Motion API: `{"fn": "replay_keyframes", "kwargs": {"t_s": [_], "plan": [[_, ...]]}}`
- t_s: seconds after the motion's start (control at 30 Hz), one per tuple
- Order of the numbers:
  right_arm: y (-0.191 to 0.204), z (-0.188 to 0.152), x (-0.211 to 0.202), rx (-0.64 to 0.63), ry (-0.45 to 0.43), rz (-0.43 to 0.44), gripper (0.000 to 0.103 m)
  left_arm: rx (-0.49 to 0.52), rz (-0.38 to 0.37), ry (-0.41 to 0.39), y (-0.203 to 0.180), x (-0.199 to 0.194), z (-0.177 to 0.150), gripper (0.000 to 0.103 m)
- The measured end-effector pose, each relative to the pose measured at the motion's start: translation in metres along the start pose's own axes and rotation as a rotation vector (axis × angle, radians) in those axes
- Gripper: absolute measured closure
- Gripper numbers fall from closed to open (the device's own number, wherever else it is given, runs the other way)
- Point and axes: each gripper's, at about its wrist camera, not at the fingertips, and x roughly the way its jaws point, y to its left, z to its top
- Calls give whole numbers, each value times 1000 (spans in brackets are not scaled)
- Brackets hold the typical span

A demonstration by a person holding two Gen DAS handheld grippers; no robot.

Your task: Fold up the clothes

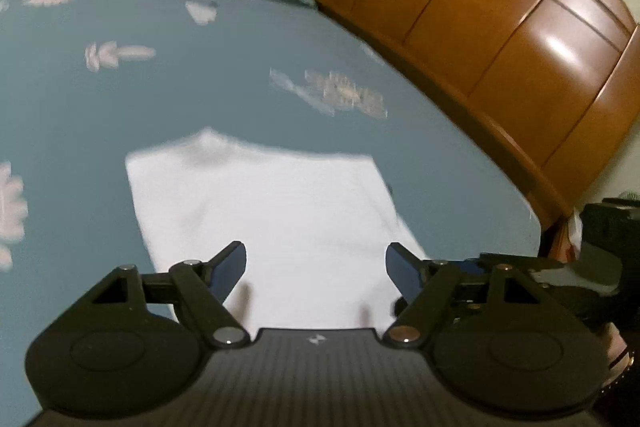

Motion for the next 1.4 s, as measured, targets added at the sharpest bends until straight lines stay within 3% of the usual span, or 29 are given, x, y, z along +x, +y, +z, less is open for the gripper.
{"fn": "replay_keyframes", "kwargs": {"t_s": [0.13,0.27,0.43,0.77,0.87,1.07,1.27,1.4], "plan": [[-3,-18,-8,21,23,-15,16,-29,21,59,1,7,-25,26],[0,-25,-27,8,12,-72,14,-31,23,50,-6,-13,-34,26],[16,-27,-40,-48,-11,-58,6,-2,16,52,-21,-30,-40,24],[20,-55,-30,-58,88,-88,5,-56,-2,184,-24,-28,-75,23],[22,-57,-40,-70,64,-102,5,-41,18,160,-25,-41,-68,23],[34,-44,-42,-128,-4,-98,0,-42,128,29,-19,-82,-41,19],[45,-59,-1,-225,99,-201,0,-39,193,20,-16,-91,-45,19],[54,-68,-9,-305,95,-232,0,-54,213,26,-12,-85,-47,19]]}}
